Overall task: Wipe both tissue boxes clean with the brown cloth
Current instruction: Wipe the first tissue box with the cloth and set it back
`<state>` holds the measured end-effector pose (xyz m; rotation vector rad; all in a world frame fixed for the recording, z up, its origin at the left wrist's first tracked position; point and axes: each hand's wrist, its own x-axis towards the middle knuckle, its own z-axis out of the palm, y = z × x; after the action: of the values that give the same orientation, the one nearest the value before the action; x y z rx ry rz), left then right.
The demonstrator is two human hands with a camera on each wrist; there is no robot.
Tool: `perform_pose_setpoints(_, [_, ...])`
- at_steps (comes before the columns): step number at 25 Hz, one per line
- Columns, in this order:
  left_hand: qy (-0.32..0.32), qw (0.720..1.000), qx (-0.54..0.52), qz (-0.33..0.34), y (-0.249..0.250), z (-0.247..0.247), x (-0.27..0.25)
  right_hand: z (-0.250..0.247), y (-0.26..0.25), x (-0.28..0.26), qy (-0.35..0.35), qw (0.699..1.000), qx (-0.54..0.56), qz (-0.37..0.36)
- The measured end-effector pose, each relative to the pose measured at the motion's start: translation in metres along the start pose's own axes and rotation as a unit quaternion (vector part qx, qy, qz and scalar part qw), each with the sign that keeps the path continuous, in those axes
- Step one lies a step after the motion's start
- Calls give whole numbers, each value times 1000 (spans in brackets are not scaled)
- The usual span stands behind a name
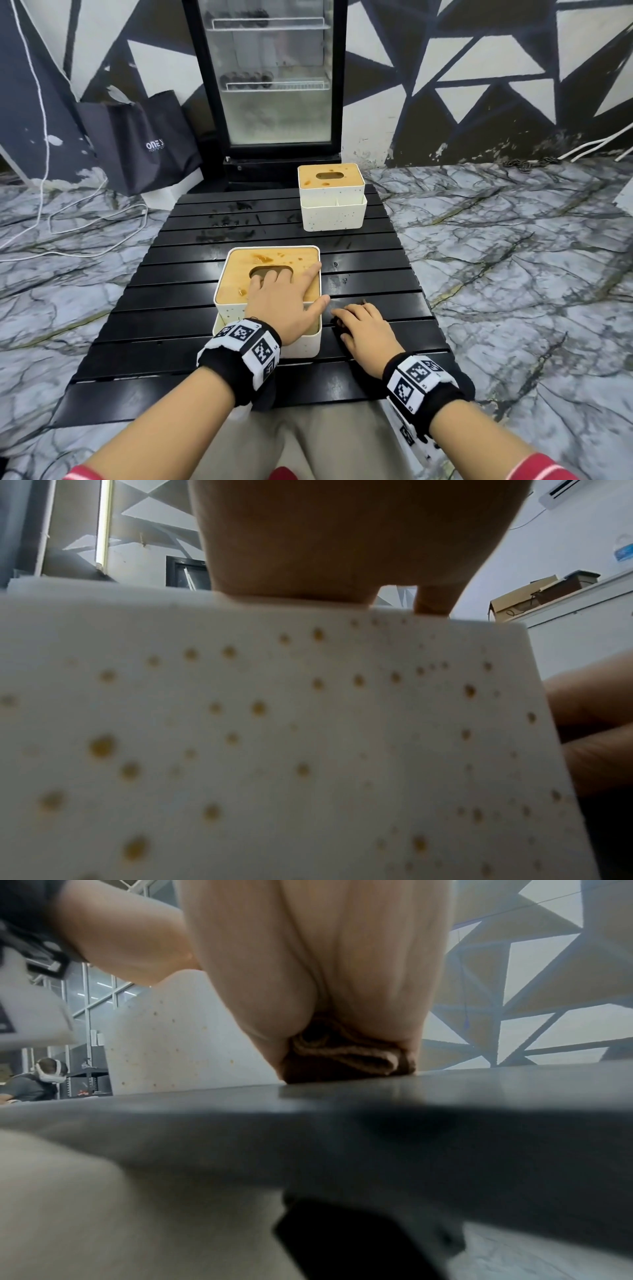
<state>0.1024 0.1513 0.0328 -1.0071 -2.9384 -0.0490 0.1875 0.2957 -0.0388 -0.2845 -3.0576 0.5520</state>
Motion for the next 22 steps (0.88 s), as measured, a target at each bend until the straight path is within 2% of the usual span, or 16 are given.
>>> perform_pose_setpoints(6, [15, 1000, -12, 6, -3, -5, 3, -5, -11, -9, -17, 998, -58, 26])
perform_pose_setpoints(8, [38, 997, -66, 3, -9, -12, 4, -14, -9, -5, -27, 999, 24, 38])
perform_pose_setpoints(10, [59, 988, -142, 2, -13, -21, 6, -30, -8, -1, 17, 984, 163, 65])
perform_pose_setpoints(13, [114, 948, -297, 4, -21, -25, 16, -63, -14, 6, 132, 946, 288, 64])
perform_pose_setpoints(16, [153, 878, -454, 26, -23, -20, 26, -85, -28, 10, 193, 918, 344, 43])
perform_pose_setpoints(22, [142, 814, -562, 23, -21, -21, 11, -75, -44, 8, 246, 923, 297, -11])
